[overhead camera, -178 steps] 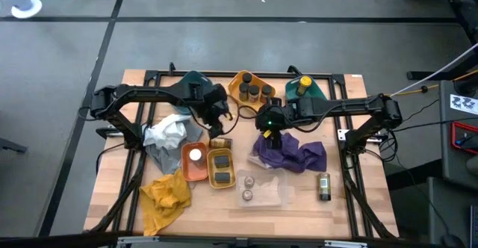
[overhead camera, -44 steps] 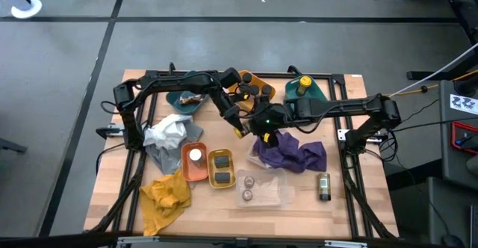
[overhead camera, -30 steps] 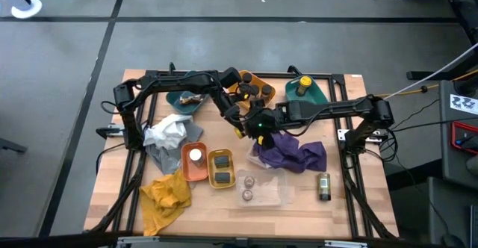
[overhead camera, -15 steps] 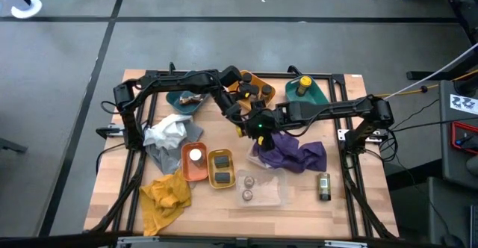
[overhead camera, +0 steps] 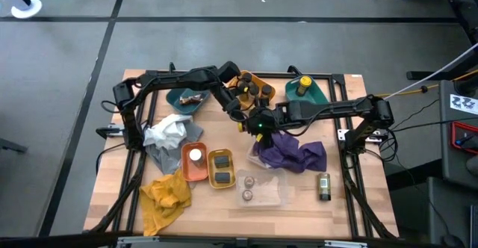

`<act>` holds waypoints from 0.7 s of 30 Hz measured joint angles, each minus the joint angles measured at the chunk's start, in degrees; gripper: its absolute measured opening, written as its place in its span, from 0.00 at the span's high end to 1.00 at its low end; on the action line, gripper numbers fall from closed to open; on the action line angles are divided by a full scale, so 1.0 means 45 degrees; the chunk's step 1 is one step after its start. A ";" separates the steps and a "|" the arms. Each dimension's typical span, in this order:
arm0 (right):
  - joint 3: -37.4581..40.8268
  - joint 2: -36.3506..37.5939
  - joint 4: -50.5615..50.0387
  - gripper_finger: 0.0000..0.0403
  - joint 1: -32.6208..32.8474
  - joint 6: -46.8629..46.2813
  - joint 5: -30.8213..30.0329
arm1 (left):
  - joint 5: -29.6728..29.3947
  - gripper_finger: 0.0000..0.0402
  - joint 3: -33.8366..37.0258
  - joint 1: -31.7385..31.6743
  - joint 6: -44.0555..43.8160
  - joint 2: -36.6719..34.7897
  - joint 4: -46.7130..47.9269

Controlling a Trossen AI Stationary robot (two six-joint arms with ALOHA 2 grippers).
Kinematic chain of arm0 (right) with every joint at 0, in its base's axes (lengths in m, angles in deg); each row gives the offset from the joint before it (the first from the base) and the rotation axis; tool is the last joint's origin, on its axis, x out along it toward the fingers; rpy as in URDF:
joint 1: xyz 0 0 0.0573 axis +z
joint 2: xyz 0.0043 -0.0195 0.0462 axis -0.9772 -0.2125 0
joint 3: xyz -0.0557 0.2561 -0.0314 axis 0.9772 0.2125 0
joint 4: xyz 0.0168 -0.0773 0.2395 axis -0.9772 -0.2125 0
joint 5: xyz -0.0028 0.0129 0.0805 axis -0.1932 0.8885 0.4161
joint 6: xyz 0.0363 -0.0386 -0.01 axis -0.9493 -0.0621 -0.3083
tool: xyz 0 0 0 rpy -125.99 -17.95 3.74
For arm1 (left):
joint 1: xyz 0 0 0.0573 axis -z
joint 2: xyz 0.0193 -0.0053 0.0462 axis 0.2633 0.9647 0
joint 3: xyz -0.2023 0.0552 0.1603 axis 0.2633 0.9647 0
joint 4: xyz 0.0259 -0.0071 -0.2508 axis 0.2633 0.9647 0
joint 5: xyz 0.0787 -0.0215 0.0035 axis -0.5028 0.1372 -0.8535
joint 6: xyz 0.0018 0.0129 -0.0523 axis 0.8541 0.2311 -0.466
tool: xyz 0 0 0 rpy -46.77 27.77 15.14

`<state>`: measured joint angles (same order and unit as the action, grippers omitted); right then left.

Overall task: Sort spices by type
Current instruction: Put the yellow spice bottle into the blue bin

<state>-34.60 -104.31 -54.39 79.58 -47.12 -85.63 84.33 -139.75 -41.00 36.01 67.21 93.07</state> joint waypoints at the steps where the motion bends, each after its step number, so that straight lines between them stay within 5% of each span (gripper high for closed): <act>1: 0.0000 0.0000 -0.0008 0.42 0.0000 -0.0062 0.0001 | 0.0005 0.54 0.0000 -0.0085 0.0032 0.0000 -0.0013; 14: 0.0024 0.0934 -0.1850 0.43 0.0000 -0.1401 -0.0074 | 0.0135 0.54 -0.0024 -0.1201 0.0934 -0.0280 -0.0540; 21: 0.0024 0.2524 -0.3537 0.43 0.0000 -0.2669 -0.1721 | 0.0064 0.54 -0.0019 -0.1692 0.2036 -0.0959 -0.0568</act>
<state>-34.49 -92.95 -70.30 79.58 -59.13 -93.38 84.61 -139.84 -48.62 45.17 62.89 90.52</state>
